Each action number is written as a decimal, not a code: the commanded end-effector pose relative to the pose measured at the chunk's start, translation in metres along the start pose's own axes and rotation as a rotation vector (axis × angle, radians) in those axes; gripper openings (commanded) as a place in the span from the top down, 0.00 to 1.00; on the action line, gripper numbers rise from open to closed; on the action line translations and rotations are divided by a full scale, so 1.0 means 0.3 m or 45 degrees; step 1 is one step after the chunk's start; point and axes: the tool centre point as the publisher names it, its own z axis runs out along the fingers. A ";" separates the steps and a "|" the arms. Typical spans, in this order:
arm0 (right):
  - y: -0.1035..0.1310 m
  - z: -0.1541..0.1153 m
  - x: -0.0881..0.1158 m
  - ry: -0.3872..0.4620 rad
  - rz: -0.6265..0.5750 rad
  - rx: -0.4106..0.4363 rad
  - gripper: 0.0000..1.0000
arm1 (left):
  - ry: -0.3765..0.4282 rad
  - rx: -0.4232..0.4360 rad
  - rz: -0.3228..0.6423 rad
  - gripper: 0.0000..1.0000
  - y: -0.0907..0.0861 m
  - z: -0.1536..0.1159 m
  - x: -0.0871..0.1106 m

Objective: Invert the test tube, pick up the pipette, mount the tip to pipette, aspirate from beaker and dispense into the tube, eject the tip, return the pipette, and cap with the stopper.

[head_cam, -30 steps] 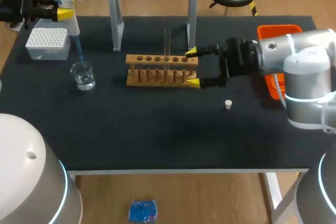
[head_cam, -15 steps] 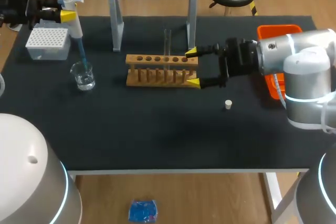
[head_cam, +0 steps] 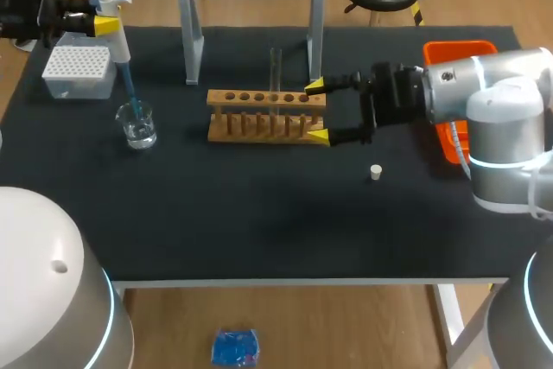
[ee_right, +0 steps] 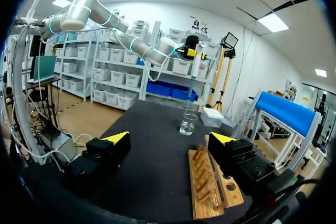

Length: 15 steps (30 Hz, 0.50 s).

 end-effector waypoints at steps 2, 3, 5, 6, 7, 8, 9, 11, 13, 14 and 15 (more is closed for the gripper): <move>0.001 -0.001 0.002 -0.001 0.000 0.003 0.00 | 0.012 0.001 0.000 1.00 0.003 -0.008 -0.018; 0.001 -0.001 0.002 -0.001 0.000 0.003 0.00 | 0.011 0.001 -0.001 1.00 0.003 -0.009 -0.019; 0.001 -0.001 0.002 -0.001 0.000 0.003 0.00 | 0.009 0.001 -0.002 1.00 0.003 -0.011 -0.023; 0.001 -0.001 0.002 -0.001 0.000 0.003 0.00 | 0.008 0.001 -0.002 1.00 0.003 -0.012 -0.024; 0.001 -0.001 0.002 -0.001 0.000 0.003 0.00 | 0.007 0.000 -0.002 1.00 0.002 -0.013 -0.025; 0.001 -0.001 0.002 -0.001 0.000 0.003 0.00 | 0.005 -0.001 -0.003 1.00 0.002 -0.014 -0.026; 0.001 -0.001 0.002 -0.001 0.000 0.003 0.00 | 0.004 -0.006 -0.003 1.00 0.001 -0.015 -0.027; 0.001 -0.001 0.002 -0.001 0.000 0.003 0.00 | -0.003 -0.012 0.000 1.00 -0.002 -0.017 -0.028; 0.001 -0.001 0.002 -0.001 0.000 0.003 0.00 | -0.003 -0.012 0.000 1.00 -0.002 -0.017 -0.028; 0.001 -0.001 0.002 -0.001 0.000 0.003 0.00 | -0.003 -0.012 0.000 1.00 -0.002 -0.017 -0.028; 0.001 -0.001 0.002 -0.001 0.000 0.003 0.00 | -0.003 -0.012 0.000 1.00 -0.002 -0.017 -0.028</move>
